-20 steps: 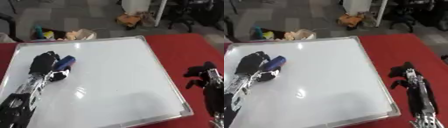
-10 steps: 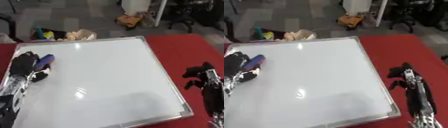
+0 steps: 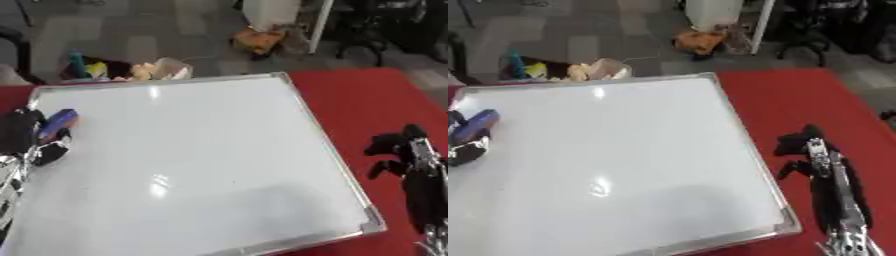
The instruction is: Wipe the whiteboard clean with a brush.
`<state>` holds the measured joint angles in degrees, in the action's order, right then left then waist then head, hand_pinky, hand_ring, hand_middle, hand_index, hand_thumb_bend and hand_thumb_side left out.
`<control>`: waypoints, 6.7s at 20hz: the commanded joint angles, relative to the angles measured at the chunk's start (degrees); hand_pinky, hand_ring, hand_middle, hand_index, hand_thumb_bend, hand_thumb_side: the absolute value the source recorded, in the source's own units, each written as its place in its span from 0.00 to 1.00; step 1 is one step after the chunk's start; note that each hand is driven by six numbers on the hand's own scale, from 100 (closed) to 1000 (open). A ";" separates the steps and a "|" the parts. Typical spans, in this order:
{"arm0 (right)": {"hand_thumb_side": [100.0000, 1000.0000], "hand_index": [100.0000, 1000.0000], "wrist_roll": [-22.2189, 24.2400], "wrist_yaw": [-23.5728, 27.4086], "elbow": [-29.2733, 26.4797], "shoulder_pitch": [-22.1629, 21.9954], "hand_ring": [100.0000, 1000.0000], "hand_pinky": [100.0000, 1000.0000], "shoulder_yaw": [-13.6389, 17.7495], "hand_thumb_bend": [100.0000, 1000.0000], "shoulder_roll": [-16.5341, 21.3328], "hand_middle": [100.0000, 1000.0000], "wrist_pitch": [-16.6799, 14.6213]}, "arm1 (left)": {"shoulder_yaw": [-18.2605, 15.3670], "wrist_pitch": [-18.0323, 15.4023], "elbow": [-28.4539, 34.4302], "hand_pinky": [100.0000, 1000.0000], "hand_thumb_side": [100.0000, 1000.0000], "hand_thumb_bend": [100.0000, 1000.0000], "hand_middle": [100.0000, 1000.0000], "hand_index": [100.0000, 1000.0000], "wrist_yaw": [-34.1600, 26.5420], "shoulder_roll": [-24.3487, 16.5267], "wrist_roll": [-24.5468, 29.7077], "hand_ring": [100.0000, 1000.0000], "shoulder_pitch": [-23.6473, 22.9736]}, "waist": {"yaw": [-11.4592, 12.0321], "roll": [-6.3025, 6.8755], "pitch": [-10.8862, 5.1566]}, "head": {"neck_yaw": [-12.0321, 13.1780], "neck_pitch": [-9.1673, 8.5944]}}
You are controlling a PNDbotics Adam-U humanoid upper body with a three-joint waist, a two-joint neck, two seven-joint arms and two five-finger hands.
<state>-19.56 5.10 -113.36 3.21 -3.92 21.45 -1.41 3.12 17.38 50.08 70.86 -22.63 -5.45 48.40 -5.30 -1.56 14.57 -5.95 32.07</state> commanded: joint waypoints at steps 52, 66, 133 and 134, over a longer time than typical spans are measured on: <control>0.95 0.56 0.24 0.16 -1.23 0.56 0.53 0.25 0.18 0.00 0.50 0.45 0.18 | 11.37 -12.08 10.36 0.05 0.03 0.26 0.29 0.43 -12.97 9.46 11.84 0.46 1.06 | -0.97 -0.07 -0.61 | 0.28 -0.66; 0.95 0.56 0.22 0.24 -1.23 0.64 0.53 0.25 0.26 0.00 0.77 0.45 0.02 | 18.52 -15.54 25.91 0.03 0.02 0.26 0.27 0.40 -23.08 5.21 18.93 0.44 1.06 | -0.98 0.27 -0.83 | 0.10 -0.65; 0.94 0.56 -0.68 -0.19 -1.23 -0.09 0.53 0.25 0.98 0.00 0.63 0.44 0.62 | -6.39 -7.37 49.87 0.35 0.75 0.77 0.52 0.63 -61.27 -2.25 0.01 0.78 -22.23 | 1.98 0.48 -0.73 | -3.22 -1.30; 0.94 0.56 -0.71 -0.23 -1.23 -0.15 0.53 0.25 1.01 0.00 0.69 0.44 0.62 | -7.17 -7.40 49.90 0.35 0.76 0.77 0.52 0.63 -62.26 -2.26 -1.08 0.78 -22.96 | 2.08 0.54 -0.80 | -3.25 -1.17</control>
<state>-20.11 5.16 -113.36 2.97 -3.51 21.44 -0.86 -2.41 9.88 98.82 9.97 -24.14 -5.03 25.00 -3.22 -1.13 14.63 -8.97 31.39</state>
